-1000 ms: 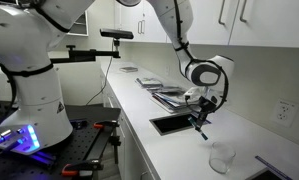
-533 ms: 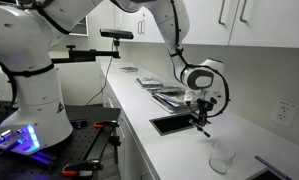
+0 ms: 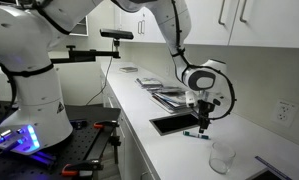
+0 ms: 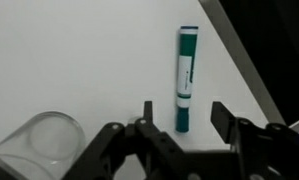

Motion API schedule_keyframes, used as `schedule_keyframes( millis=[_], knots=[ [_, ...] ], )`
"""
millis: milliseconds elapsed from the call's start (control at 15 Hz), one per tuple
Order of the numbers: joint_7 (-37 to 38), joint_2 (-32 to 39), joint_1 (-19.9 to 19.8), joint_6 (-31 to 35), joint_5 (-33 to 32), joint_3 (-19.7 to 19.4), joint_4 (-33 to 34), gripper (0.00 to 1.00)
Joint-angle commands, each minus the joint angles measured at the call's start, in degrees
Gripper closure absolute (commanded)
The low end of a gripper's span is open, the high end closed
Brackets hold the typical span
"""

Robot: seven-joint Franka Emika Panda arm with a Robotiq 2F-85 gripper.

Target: Pick the marker from the cup and put it on the counter

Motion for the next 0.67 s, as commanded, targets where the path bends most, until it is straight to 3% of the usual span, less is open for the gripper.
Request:
schedule_keyframes(
  millis=[0,200,333,600],
  knots=[
    [-1.9,-2.1,-4.1,-11.0,3.2,2.9,1.4,0.03],
    [-4.5,-4.1,-8.4,-22.8,7.1,5.4,3.2,0.0],
    [-3.8,-5.4,-9.5,-30.6,8.5,4.7,4.6,0.0],
    [-4.4,-6.8,-10.8,-32.9,10.2,4.4,4.3,0.0]
  ],
)
